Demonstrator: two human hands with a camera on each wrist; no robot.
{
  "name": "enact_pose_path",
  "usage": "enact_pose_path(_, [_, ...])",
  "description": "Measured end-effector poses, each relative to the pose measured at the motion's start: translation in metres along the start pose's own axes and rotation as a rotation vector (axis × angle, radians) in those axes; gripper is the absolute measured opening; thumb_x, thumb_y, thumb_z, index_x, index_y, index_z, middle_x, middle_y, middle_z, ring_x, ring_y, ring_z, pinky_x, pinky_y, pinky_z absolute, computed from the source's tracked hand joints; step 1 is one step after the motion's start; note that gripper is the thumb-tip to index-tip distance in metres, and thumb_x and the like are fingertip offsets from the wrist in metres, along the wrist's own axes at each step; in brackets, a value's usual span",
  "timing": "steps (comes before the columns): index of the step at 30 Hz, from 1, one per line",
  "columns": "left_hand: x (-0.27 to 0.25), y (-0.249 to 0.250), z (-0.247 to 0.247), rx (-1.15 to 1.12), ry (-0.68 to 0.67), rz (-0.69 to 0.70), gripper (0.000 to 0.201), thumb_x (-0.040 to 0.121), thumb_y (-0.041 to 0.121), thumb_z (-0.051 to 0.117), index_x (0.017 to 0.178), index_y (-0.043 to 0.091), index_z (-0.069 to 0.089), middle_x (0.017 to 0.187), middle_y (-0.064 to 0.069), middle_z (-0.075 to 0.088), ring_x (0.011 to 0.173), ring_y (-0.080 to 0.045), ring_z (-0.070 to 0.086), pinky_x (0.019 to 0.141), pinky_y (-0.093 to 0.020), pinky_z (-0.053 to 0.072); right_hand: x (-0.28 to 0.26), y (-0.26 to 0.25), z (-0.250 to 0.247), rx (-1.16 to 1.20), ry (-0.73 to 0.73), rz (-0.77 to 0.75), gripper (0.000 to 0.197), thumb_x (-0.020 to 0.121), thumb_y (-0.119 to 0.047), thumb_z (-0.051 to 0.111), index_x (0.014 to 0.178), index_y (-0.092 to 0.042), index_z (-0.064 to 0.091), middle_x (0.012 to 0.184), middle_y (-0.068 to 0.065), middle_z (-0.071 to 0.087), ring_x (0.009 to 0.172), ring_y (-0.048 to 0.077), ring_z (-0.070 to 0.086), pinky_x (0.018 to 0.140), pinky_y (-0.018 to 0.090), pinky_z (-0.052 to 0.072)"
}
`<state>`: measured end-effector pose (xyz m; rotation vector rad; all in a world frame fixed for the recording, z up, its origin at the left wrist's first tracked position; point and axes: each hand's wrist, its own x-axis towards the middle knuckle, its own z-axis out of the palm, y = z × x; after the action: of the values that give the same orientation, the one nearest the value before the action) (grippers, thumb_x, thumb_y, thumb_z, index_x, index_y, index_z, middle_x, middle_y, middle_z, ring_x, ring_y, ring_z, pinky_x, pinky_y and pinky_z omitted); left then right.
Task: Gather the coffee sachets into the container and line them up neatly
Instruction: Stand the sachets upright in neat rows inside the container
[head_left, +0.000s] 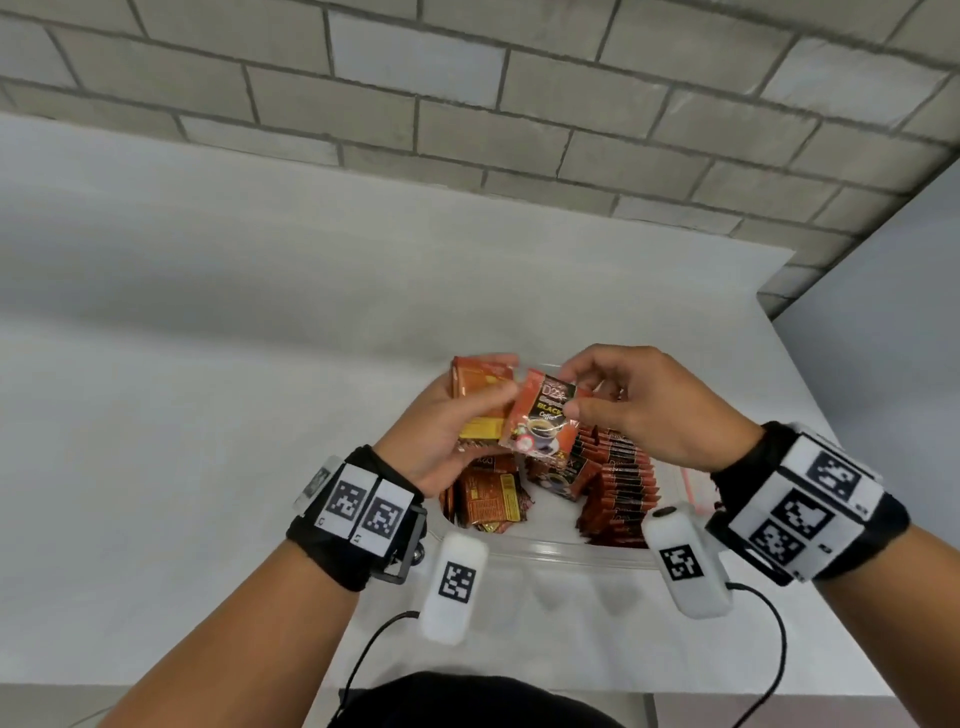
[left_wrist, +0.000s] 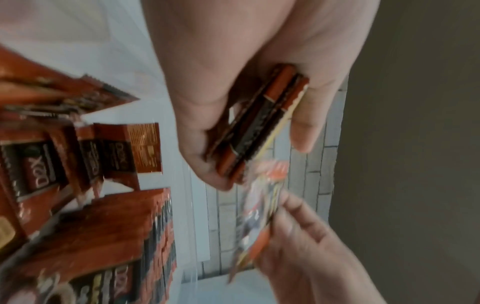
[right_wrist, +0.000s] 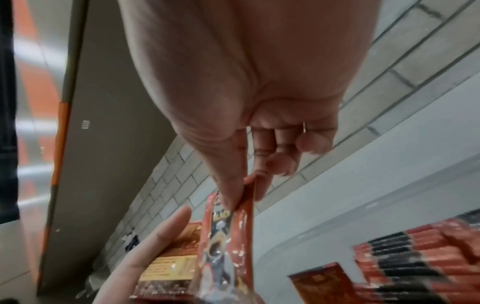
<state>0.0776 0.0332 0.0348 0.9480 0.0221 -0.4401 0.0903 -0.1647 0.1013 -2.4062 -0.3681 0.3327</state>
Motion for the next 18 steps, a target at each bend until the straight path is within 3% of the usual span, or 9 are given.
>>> enact_pose_path(2, [0.003, 0.007, -0.012, -0.088, 0.095, 0.02, 0.04, 0.074, 0.019, 0.065, 0.114, 0.016, 0.06, 0.088, -0.009, 0.065, 0.075, -0.021, 0.066, 0.07, -0.034, 0.054, 0.002, 0.011, -0.002, -0.069, -0.033, 0.066, 0.015, 0.082, -0.019, 0.073, 0.089, -0.026, 0.063, 0.078, -0.007, 0.06, 0.06, -0.002, 0.05, 0.058, 0.011, 0.037])
enact_pose_path(5, [0.003, 0.009, -0.029, -0.215, 0.155, 0.032, 0.039, 0.074, 0.02, 0.063, 0.112, 0.015, 0.06, 0.08, -0.008, 0.065, 0.068, -0.02, 0.064, 0.064, -0.031, 0.054, 0.006, 0.025, 0.006, -0.327, -0.159, 0.173, 0.016, 0.08, -0.017, 0.073, 0.08, -0.023, 0.058, 0.074, -0.009, 0.057, 0.067, 0.007, 0.052, 0.058, 0.015, 0.037])
enact_pose_path(8, [0.002, 0.003, -0.033, -0.234, 0.18, 0.026, 0.038, 0.074, 0.02, 0.063, 0.111, 0.014, 0.061, 0.081, -0.009, 0.065, 0.069, -0.021, 0.064, 0.066, -0.032, 0.055, 0.009, 0.031, 0.02, -0.458, -0.258, 0.194, 0.014, 0.079, -0.019, 0.073, 0.078, -0.021, 0.059, 0.072, -0.012, 0.055, 0.071, 0.011, 0.054, 0.058, 0.018, 0.038])
enact_pose_path(13, [0.001, 0.001, -0.035, -0.27, 0.171, 0.034, 0.037, 0.075, 0.017, 0.062, 0.112, 0.013, 0.06, 0.082, -0.01, 0.065, 0.072, -0.022, 0.063, 0.069, -0.034, 0.054, 0.02, 0.028, 0.031, -0.661, -0.293, 0.213, 0.026, 0.077, -0.032, 0.074, 0.065, -0.027, 0.051, 0.069, -0.011, 0.055, 0.071, 0.012, 0.053, 0.054, 0.021, 0.033])
enact_pose_path(18, [0.0, 0.0, -0.037, -0.302, 0.174, 0.03, 0.037, 0.076, 0.016, 0.061, 0.113, 0.013, 0.06, 0.083, -0.011, 0.065, 0.074, -0.023, 0.064, 0.069, -0.034, 0.056, 0.022, 0.026, 0.043, -0.884, -0.357, 0.174, 0.029, 0.075, -0.045, 0.073, 0.067, -0.023, 0.056, 0.072, -0.008, 0.059, 0.075, 0.014, 0.055, 0.07, 0.029, 0.043])
